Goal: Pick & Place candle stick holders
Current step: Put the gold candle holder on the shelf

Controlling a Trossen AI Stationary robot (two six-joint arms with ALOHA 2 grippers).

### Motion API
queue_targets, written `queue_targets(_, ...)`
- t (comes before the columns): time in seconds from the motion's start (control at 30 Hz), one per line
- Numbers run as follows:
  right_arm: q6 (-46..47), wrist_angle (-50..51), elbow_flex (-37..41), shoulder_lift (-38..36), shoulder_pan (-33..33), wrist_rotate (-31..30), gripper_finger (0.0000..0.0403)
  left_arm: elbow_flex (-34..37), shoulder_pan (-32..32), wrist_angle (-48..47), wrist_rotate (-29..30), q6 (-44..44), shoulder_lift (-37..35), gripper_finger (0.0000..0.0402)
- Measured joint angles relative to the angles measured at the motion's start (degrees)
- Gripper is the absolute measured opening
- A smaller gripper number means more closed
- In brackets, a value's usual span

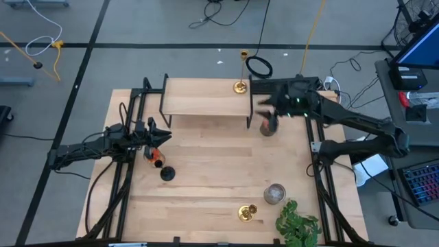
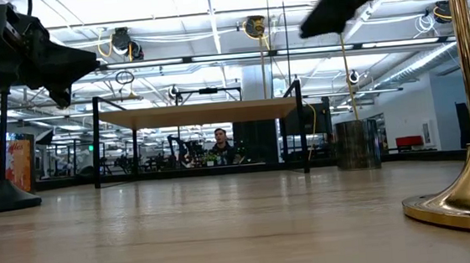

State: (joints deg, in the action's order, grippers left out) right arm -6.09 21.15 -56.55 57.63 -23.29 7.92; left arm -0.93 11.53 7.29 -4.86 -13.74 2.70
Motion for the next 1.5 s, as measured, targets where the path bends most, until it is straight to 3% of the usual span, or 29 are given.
queue_targets(0.13, 2.5, 11.8, 2.1, -4.2, 7.3, 4.2, 0.017, 0.0, 0.0, 0.0, 0.0, 0.0, 0.0, 0.0086)
queue_targets(0.27, 7.0, 9.0, 9.7, -7.5, 16.5, 9.9, 0.017, 0.0, 0.0, 0.0, 0.0, 0.0, 0.0, 0.0086)
queue_targets(0.4, 9.8, -1.5, 18.2, -9.5, 26.1, 10.3, 0.017, 0.0, 0.0, 0.0, 0.0, -0.5, 0.0, 0.0086)
queue_targets(0.57, 8.5, -22.1, 28.1, -9.2, 36.7, 10.1, 0.017, 0.0, 0.0, -0.4, -0.9, -0.5, 0.0, 0.0086)
queue_targets(0.7, 7.1, -36.5, 34.5, -7.2, 42.5, 5.0, 0.017, 0.0, 0.0, 3.4, -3.8, -0.5, 0.0, 0.0086)
queue_targets(0.87, 7.1, -52.8, 39.3, -2.0, 45.9, -1.9, 0.017, -1.2, -0.2, 8.4, -9.5, -0.2, 0.9, 0.0085)
queue_targets(1.03, 8.4, -64.2, 38.8, 6.7, 46.8, -2.0, 0.017, -8.7, -2.0, 3.3, -10.6, 4.6, 6.2, 0.0085)
queue_targets(1.33, 13.1, -70.7, 33.9, 20.3, 48.2, -0.3, 0.017, -27.6, -7.1, -18.1, -10.3, 16.1, 21.2, 0.0085)
queue_targets(1.5, 12.1, -70.8, 30.5, 24.3, 50.4, 4.3, 0.017, -31.1, -10.6, -22.1, -10.1, 18.9, 25.7, 0.0085)
